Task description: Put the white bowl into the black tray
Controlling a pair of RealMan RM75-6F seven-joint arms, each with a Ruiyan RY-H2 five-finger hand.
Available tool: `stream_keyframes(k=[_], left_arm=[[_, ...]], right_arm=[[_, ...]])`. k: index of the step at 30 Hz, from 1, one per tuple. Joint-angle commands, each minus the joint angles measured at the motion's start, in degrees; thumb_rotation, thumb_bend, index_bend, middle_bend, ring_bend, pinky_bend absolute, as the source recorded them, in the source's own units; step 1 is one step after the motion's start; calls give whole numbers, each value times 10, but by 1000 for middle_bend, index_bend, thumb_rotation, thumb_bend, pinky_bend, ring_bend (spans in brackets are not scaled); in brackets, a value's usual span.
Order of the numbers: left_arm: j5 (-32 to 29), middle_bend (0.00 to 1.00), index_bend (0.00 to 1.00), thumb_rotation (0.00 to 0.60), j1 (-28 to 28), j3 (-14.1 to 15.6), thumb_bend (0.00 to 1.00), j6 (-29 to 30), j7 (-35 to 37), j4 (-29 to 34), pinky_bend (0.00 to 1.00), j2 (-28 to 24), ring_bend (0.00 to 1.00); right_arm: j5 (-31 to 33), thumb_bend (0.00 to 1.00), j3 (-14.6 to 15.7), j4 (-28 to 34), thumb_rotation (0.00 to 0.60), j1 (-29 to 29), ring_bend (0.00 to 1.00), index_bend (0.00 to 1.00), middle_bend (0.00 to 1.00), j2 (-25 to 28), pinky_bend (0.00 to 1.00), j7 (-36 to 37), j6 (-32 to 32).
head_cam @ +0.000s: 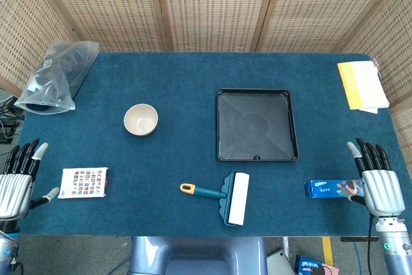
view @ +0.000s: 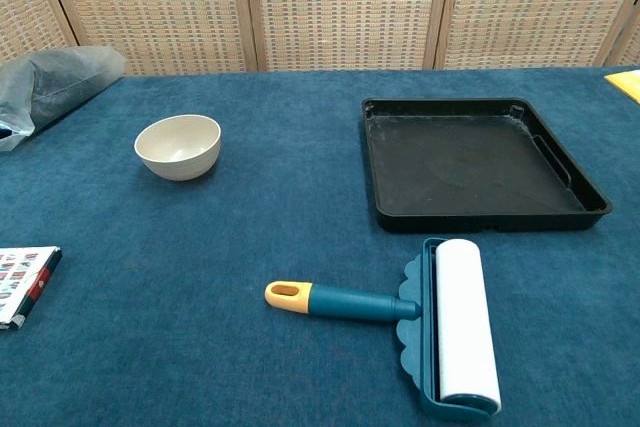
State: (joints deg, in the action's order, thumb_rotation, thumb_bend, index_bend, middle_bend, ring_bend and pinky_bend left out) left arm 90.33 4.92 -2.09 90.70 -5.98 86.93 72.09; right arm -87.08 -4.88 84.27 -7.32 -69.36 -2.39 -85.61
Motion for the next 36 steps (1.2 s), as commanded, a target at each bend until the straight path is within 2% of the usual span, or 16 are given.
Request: stream_keyframes(k=[1,24,29,36], left_arm=[[1,0,0,600,-1,0,49,2,0,0,0,0,0],[13,0,0,600,7,5,49,-10,2,-3,0,-4,0],[11,0,0,600,17,-1,49,-23,8,8,0,-10,0],[8,0,24,600,63,-27,55,-69,-2,29,0,-28,0]], right_arm=[[-1,159,1,0,600,0,0,0,0,-1,0,-1,0],[3,158,0,4,600,1,0,0,0,3,0,8,2],[3,159,0,6,600,2,0,0,0,4,0,11,0],[3,158,-1,7,600,3,0,0,0,7,0,16,-1]])
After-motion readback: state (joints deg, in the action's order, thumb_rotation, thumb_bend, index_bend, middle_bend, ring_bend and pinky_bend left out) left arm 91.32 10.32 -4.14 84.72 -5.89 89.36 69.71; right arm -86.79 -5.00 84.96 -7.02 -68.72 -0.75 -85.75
